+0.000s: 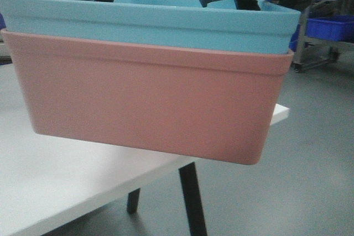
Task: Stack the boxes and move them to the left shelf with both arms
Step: 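Hold the stacked bins while driving away from the table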
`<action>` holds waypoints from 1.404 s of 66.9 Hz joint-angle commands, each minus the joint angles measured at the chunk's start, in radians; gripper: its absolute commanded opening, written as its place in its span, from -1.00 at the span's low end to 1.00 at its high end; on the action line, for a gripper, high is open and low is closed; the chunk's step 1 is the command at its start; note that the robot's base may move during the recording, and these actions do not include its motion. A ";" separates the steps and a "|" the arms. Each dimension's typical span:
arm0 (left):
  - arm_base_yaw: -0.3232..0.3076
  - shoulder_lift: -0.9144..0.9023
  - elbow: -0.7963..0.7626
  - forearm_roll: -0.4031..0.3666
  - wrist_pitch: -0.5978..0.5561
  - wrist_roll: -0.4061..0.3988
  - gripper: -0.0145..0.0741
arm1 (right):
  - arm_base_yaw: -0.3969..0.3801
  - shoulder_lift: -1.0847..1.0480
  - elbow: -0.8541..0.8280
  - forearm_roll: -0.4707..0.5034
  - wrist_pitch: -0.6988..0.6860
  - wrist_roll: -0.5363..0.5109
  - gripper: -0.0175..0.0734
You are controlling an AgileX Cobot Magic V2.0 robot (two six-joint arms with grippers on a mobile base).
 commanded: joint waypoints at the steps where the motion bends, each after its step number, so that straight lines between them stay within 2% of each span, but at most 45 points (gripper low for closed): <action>1: -0.043 -0.051 -0.047 -0.103 -0.151 -0.026 -0.68 | 0.030 -0.050 -0.048 0.062 -0.201 0.032 -0.49; 94: -0.043 -0.051 -0.047 -0.104 -0.151 -0.026 -0.68 | 0.030 -0.050 -0.048 0.062 -0.201 0.032 -0.49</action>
